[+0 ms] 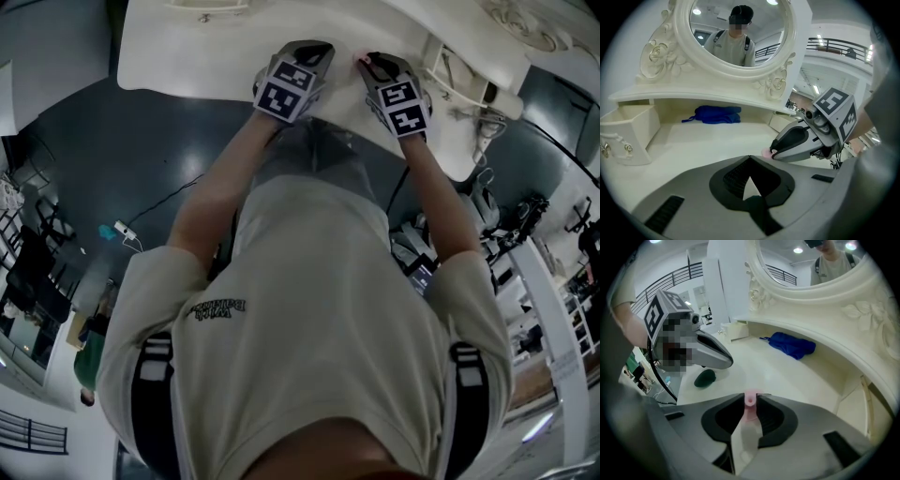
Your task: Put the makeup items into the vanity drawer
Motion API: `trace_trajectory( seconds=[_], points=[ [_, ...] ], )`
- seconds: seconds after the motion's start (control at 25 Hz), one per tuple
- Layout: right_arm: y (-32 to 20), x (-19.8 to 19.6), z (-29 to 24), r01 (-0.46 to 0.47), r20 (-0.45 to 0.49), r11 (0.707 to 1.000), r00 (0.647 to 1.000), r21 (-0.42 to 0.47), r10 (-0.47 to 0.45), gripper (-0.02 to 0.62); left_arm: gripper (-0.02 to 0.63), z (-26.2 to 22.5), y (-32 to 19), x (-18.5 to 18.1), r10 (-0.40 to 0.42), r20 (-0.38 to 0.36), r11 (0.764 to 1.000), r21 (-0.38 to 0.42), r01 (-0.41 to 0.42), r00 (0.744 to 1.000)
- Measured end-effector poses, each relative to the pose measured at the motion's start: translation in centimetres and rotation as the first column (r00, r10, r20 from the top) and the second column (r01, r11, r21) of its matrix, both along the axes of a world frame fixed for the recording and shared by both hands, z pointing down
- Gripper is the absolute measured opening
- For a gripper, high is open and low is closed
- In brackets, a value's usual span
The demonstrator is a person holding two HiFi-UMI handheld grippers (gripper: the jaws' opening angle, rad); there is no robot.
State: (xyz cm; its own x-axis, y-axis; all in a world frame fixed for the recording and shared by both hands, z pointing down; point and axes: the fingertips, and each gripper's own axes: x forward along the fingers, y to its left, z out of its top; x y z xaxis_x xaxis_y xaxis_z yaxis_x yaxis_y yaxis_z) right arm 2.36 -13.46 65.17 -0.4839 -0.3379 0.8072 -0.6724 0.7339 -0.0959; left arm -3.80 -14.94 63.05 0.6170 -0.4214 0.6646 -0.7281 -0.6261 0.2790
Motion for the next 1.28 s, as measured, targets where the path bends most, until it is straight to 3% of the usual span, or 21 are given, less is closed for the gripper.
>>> trace_trajectory(
  seconds=[0.44,0.84,1.12,1.28],
  points=[
    [-0.6,0.1,-1.9,0.022,0.008,0.999,1.0,0.035,-0.022,0.04,0.014,-2.3,-0.5,0.2,-0.009,-0.01,0.999,0.043,0.009,1.0],
    [-1.5,-0.1,-10.9,-0.017,0.113,0.985,0.994,0.169,-0.002,0.04,0.014,-8.7,-1.2,0.1,-0.03,-0.033,0.988,0.15,0.035,0.999],
    [-1.6,-0.9,-20.7,-0.028,0.184,0.946,0.982,0.322,-0.033,0.038,0.014,-17.2,-1.9,0.2,-0.019,-0.071,0.957,0.287,0.039,0.997],
    [-0.9,-0.5,-26.2,-0.06,0.234,0.913,0.971,0.402,-0.039,0.039,0.014,-23.0,-1.6,0.5,-0.009,-0.118,0.926,0.373,0.053,0.993]
  ],
)
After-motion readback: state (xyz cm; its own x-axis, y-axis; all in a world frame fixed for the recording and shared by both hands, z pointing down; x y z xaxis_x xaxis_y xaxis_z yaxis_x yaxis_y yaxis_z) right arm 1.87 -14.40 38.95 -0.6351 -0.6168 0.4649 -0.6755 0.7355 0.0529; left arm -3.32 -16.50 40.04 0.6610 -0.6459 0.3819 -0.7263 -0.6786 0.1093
